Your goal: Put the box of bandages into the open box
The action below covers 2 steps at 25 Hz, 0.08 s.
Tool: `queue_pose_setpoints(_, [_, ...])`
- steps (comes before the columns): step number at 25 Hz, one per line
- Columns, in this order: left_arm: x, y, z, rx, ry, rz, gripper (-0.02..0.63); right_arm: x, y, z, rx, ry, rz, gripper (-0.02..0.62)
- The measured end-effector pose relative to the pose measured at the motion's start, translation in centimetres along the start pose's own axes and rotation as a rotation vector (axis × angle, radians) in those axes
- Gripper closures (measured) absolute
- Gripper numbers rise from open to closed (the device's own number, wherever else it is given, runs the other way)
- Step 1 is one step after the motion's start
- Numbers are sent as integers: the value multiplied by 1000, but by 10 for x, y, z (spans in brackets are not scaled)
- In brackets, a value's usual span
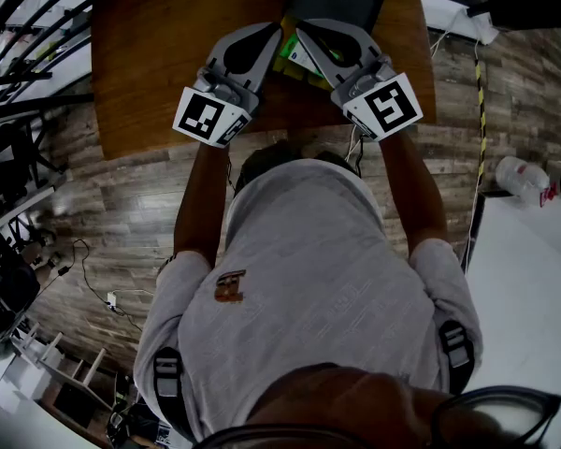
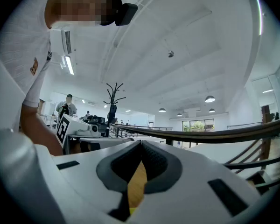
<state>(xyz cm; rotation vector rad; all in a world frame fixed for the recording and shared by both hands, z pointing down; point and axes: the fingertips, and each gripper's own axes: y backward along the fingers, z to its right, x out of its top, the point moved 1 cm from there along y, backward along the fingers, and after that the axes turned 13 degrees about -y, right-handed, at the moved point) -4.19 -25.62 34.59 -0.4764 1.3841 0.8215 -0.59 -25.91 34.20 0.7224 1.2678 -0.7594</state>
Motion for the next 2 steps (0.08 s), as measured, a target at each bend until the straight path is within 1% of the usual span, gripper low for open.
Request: queue_pose_setpoints(2, [1,2,1,0,0,1,587,-1,1,-2,-1,-3,-5,563])
